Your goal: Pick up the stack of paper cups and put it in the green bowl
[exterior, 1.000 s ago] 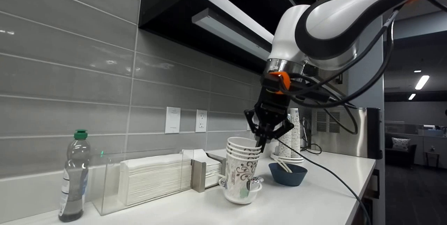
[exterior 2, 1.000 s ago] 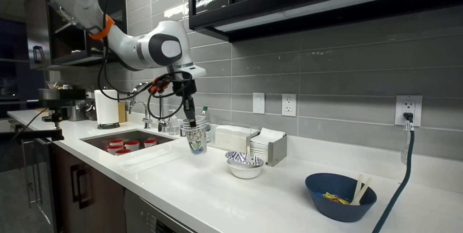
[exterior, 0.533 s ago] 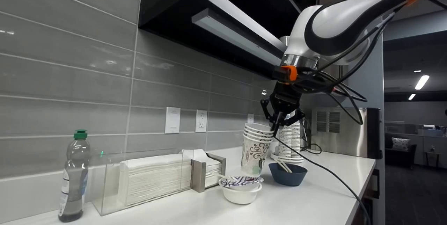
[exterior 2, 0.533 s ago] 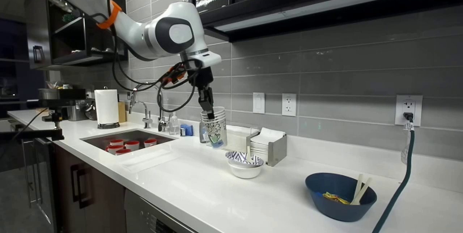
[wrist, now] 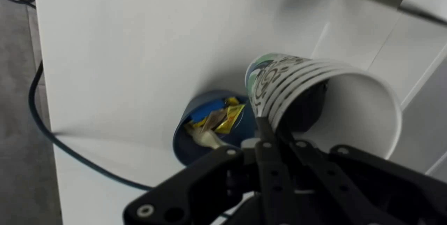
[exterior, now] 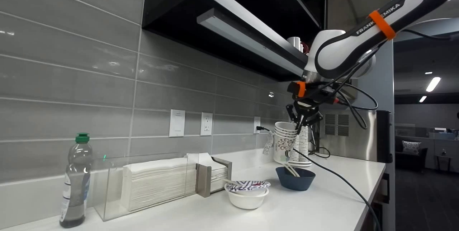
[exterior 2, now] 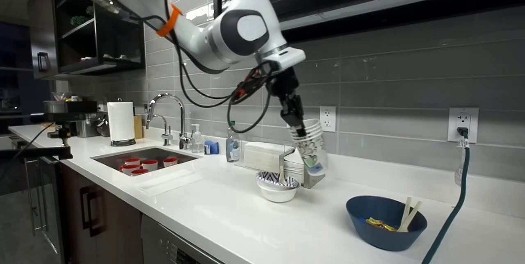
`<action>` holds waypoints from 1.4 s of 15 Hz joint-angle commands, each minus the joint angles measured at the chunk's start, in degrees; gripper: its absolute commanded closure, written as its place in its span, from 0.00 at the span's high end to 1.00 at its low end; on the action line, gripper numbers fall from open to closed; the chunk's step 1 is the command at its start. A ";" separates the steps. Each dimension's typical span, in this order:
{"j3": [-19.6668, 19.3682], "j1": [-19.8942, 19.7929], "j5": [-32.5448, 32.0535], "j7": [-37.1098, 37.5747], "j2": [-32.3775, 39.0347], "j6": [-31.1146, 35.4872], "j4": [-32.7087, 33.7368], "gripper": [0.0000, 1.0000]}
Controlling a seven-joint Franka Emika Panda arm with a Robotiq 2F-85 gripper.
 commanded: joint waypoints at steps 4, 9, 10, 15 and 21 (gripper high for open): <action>-7.64 -1.23 -7.79 17.59 17.51 -0.36 17.13 0.01; -12.89 4.48 -12.47 32.34 26.84 -11.08 28.47 0.01; -13.04 5.05 -11.03 32.42 27.99 -13.82 30.11 0.01; -12.34 5.15 -4.29 31.26 31.51 -18.56 35.44 0.01; -13.53 4.39 1.26 32.62 34.55 -21.14 38.11 0.01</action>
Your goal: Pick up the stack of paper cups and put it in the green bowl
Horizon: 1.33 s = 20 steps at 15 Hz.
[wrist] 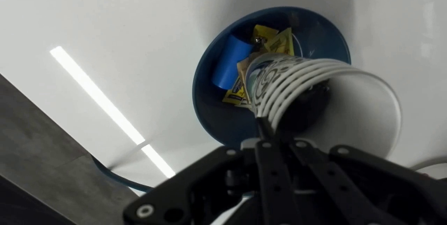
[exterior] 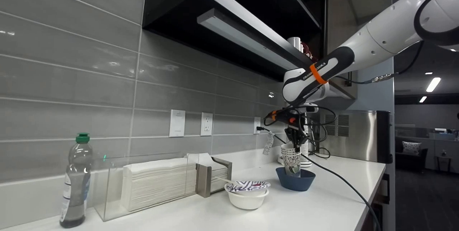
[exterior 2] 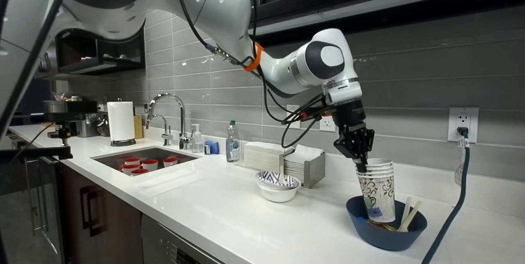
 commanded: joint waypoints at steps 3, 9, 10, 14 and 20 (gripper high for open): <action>-0.44 -1.59 6.61 0.75 3.12 -2.25 3.42 0.01; -0.12 -3.09 14.47 -0.20 3.51 -1.96 3.44 0.29; -0.32 -2.98 14.50 -0.02 3.52 -2.03 3.44 0.32; -1.01 -1.72 12.06 0.25 1.36 -1.74 2.71 0.57; -0.29 1.14 8.03 -3.59 -8.53 0.11 -1.63 0.98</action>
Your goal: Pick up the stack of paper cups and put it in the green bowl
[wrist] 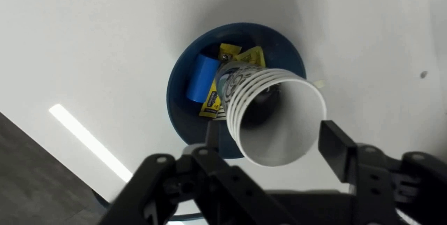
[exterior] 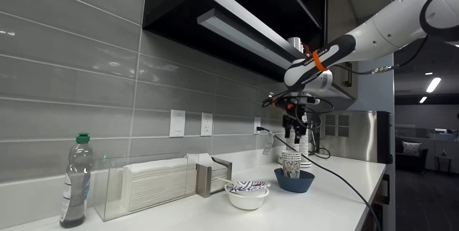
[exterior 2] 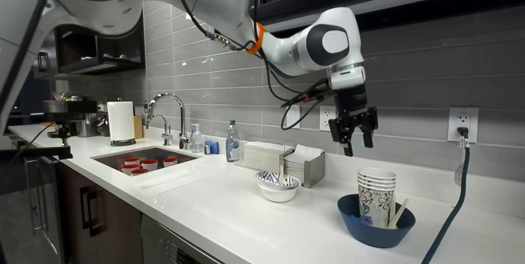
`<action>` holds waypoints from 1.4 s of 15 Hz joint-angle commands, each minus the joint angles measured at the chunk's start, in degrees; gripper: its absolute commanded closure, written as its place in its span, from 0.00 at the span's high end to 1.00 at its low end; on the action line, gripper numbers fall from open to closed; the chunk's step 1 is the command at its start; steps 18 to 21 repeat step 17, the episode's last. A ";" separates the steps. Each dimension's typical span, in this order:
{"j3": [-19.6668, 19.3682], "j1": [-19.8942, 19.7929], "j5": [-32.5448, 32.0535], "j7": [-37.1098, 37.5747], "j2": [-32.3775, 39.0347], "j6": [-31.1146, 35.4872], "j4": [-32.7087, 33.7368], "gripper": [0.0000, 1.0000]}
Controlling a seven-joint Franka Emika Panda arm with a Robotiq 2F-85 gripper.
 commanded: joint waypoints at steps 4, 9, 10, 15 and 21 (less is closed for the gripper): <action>2.55 2.47 -3.48 -13.73 -16.15 3.40 -15.40 1.00; 4.26 2.03 -3.91 -27.68 -29.49 7.15 -29.32 1.00; 4.50 1.85 -3.64 -30.06 -32.42 9.07 -32.17 1.00; 5.26 0.21 -1.25 -39.28 -48.21 21.27 -46.95 1.00; 6.68 -1.29 -0.14 -38.41 -43.18 19.00 -41.65 1.00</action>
